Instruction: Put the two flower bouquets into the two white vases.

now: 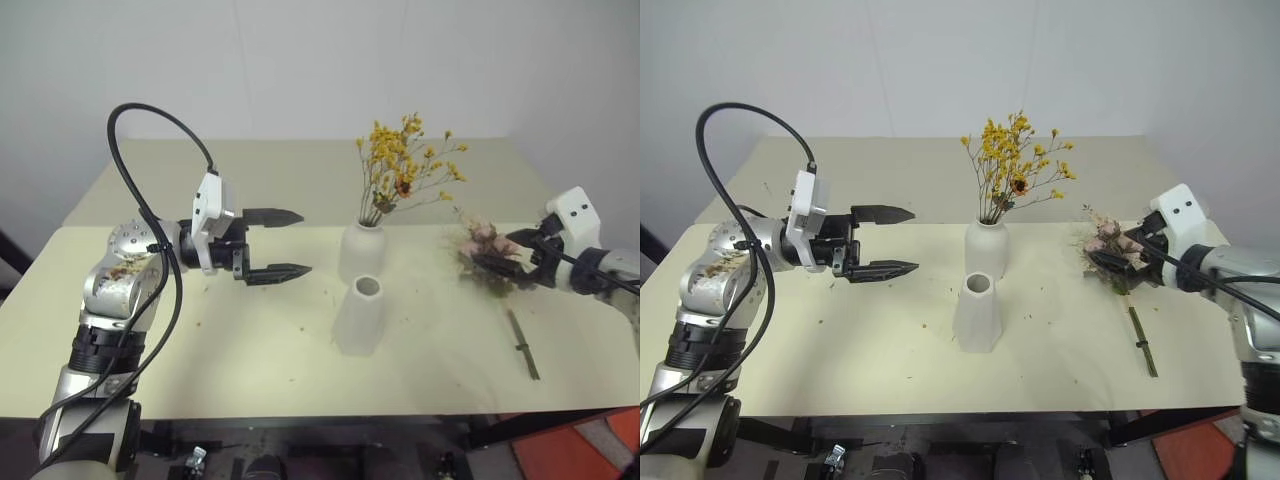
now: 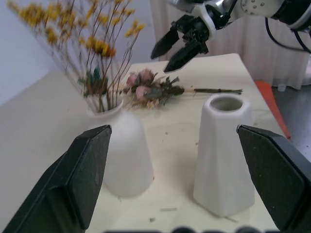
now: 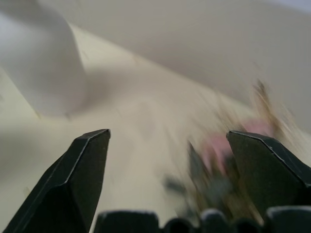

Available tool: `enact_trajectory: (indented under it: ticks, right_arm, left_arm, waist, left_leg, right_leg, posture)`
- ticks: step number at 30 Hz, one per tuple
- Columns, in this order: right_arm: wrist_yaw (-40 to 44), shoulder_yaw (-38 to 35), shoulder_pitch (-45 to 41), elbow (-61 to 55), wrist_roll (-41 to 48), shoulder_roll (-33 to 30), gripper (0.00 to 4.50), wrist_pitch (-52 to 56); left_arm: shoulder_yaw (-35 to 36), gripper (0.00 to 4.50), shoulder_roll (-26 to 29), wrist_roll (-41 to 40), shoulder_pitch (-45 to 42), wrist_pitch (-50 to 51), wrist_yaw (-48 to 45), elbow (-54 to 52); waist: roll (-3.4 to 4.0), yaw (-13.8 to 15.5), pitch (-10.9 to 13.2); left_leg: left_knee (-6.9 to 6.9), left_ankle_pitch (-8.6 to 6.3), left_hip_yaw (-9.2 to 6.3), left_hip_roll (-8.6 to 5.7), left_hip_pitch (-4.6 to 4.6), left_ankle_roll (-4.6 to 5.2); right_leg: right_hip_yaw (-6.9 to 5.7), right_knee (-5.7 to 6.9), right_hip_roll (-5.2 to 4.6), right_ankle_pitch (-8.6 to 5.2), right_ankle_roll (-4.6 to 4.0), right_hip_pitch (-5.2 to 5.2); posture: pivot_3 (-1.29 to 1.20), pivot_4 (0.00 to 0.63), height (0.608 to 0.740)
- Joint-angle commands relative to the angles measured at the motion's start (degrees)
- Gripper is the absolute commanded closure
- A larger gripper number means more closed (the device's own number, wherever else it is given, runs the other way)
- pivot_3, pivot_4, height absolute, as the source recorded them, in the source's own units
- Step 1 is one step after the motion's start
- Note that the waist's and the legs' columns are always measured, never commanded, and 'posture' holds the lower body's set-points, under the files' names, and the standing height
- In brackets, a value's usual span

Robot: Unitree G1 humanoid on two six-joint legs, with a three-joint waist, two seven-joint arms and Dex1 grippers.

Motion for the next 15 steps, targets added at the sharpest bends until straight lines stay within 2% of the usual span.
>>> enact_trajectory:
  ticks: [1, 5, 11, 15]
  right_arm:
    - [-2.6, 0.6, 1.3, -6.7, -0.2, -5.8, 0.01, 13.8]
    - [-3.6, 3.1, 0.2, -4.1, 0.2, -7.7, 0.01, 22.5]
    - [-3.9, 9.8, -1.9, -0.5, -1.2, -6.4, 0.01, 22.9]
    - [-3.7, 14.4, -5.7, 6.0, -3.5, -4.7, 0.01, 19.9]
  left_arm:
    - [-2.9, 0.0, 0.9, 1.2, -3.5, 0.3, -1.9, -2.3]
    - [-7.2, 0.0, 0.8, 4.7, -6.0, -1.7, -4.2, -0.9]
    - [-8.7, 0.0, -0.7, 6.3, -7.0, -3.8, -5.5, 2.0]
    - [-8.1, 0.0, -1.4, 6.2, -6.8, -3.9, -5.5, 2.3]
  waist:
    - [0.0, 0.1, 0.0]
    - [-0.01, 0.1, 0.0]
    - [-0.01, 0.1, 0.0]
    - [-0.01, 0.2, 0.0]
  left_leg:
    - [0.03, 0.0, 0.0, 0.0, -0.02, 0.0]
    - [0.06, 0.0, 0.02, 0.0, -0.02, 0.0]
    - [0.06, 0.0, 0.03, 0.0, -0.08, 0.0]
    - [0.06, 0.0, 0.03, -0.01, -0.07, 0.0]
  right_leg:
    - [0.0, -0.01, -0.01, -0.01, 0.01, 0.01]
    - [0.01, -0.08, -0.01, -0.01, 0.01, 0.04]
    - [0.01, -0.1, -0.01, -0.01, 0.01, -0.02]
    - [0.01, -0.09, -0.02, -0.01, 0.02, -0.01]
  posture:
    - [0.0, 0.15, 0.74]
    - [0.0, 0.15, 0.74]
    - [0.0, 0.15, 0.74]
    - [0.0, 0.15, 0.74]
